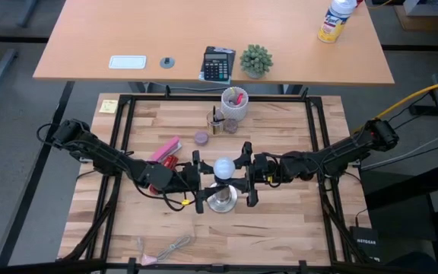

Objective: Screw lightbulb
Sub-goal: Remove the lightbulb from the lamp

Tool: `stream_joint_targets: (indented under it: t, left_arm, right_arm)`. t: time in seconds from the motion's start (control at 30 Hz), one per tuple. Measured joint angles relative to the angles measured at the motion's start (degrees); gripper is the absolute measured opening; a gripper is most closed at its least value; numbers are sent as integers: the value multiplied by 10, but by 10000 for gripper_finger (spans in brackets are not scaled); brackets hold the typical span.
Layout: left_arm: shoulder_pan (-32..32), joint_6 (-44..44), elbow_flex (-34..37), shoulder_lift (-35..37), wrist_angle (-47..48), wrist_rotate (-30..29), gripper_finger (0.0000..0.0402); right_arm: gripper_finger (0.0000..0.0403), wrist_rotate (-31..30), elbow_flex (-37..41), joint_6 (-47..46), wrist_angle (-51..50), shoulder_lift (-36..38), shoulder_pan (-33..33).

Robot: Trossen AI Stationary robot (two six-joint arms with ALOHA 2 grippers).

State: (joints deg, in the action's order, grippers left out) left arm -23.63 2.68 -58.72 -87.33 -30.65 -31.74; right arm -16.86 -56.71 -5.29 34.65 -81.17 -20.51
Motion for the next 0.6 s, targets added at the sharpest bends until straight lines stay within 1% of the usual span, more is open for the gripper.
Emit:
stream_joint_targets:
  t: [0.1, 0.17, 0.33, 0.5, 0.6]
  left_arm:
    - [0, -10, 0, 0, 1, -1, 179]
    - [-1, -15, 0, 0, 0, 0, 163]
    - [-4, -17, 0, 0, 1, 3, 162]
    - [-3, -16, 0, 0, 1, 29, 171]
    - [-3, -16, 0, 1, 1, 41, 171]
  right_arm:
    - [179, 1, 0, 9, 0, 0, 0]
    - [179, 12, 0, 11, 0, 0, 0]
    - [179, 34, 0, 13, 0, 0, 0]
    - [179, 63, 0, 35, 0, 0, 1]
    - [179, 96, 0, 41, 1, 0, 12]
